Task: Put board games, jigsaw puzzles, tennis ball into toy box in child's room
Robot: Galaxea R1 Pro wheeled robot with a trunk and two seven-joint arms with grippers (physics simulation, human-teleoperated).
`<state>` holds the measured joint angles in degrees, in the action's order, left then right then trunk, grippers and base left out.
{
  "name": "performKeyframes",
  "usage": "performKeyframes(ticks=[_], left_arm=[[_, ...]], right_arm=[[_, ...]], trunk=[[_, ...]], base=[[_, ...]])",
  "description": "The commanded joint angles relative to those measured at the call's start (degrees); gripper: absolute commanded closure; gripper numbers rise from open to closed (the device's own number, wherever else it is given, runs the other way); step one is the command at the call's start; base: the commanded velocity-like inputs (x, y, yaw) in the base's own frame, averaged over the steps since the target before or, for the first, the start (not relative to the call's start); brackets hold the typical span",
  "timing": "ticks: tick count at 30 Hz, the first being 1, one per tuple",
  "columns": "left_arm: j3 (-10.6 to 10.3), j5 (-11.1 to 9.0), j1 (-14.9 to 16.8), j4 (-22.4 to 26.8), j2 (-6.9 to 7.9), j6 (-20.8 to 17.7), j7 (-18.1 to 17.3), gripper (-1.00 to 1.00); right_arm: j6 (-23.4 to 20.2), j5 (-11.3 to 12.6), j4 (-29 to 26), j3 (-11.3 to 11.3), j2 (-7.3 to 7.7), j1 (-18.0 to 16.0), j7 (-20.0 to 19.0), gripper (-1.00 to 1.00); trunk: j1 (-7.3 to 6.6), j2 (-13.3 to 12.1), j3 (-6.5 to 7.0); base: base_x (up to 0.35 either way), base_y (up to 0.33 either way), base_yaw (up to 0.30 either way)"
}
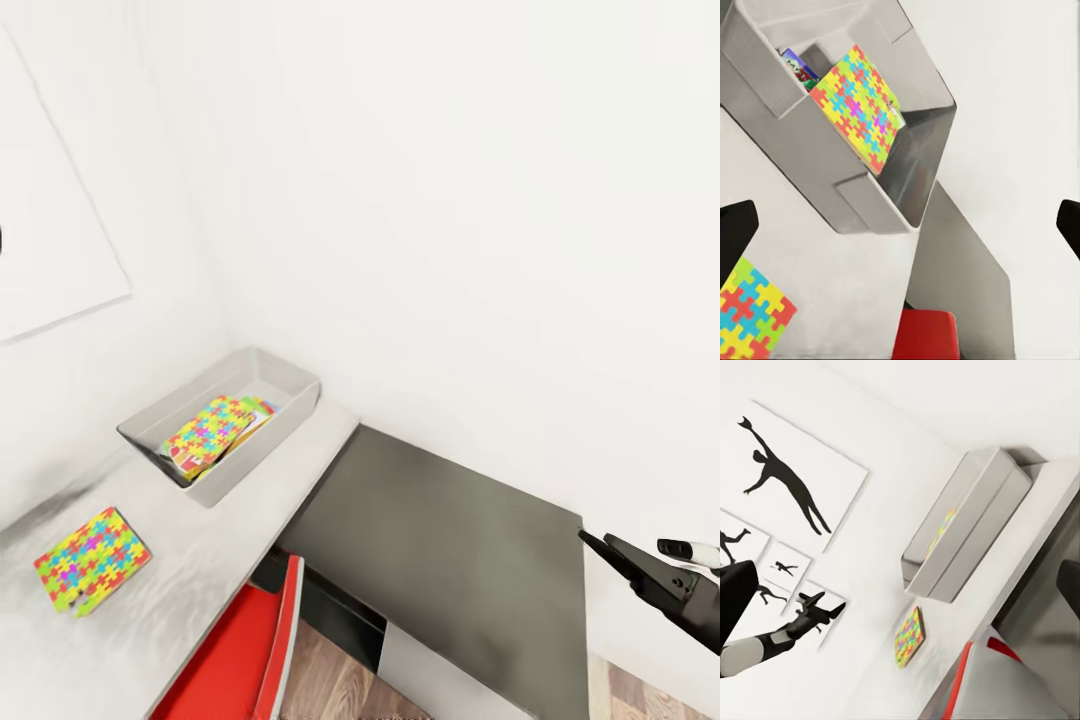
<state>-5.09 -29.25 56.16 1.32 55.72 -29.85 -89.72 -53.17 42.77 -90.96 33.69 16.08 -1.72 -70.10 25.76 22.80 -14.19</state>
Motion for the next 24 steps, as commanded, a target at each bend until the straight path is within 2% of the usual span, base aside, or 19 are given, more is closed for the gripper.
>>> performKeyframes(ticks=[1,7,13,24], left_arm=[[-0.51,-0.28,0.09,-0.06,0.02,-0.59,-0.28,-1.0],[-0.53,-0.28,0.09,-0.1,-0.06,-0.52,-0.28,-1.0],[-0.53,-0.29,0.09,-0.13,-0.27,-0.45,-0.28,-1.0],[-0.53,-0.28,0.09,-0.1,-0.65,-0.39,-0.28,-1.0]], right_arm=[[-0.3,0.12,-0.02,0.03,0.01,-0.04,-0.04,-1.0],[-0.26,0.12,-0.01,0.05,0.01,-0.04,-0.07,-1.0],[-0.2,0.12,-0.01,0.03,0.01,-0.04,-0.11,-1.0],[-0.18,0.12,-0.01,0.0,0.01,-0.04,-0.12,-1.0]], trunk=[[0.02,0.12,-0.02],[0.02,0.12,0.55],[0.02,0.12,1.11],[0.02,0.12,2.15]], base=[[-0.196,0.0,0.0],[-0.216,-0.035,0.0],[-0.176,-0.179,0.026],[-0.045,-0.176,0.081]])
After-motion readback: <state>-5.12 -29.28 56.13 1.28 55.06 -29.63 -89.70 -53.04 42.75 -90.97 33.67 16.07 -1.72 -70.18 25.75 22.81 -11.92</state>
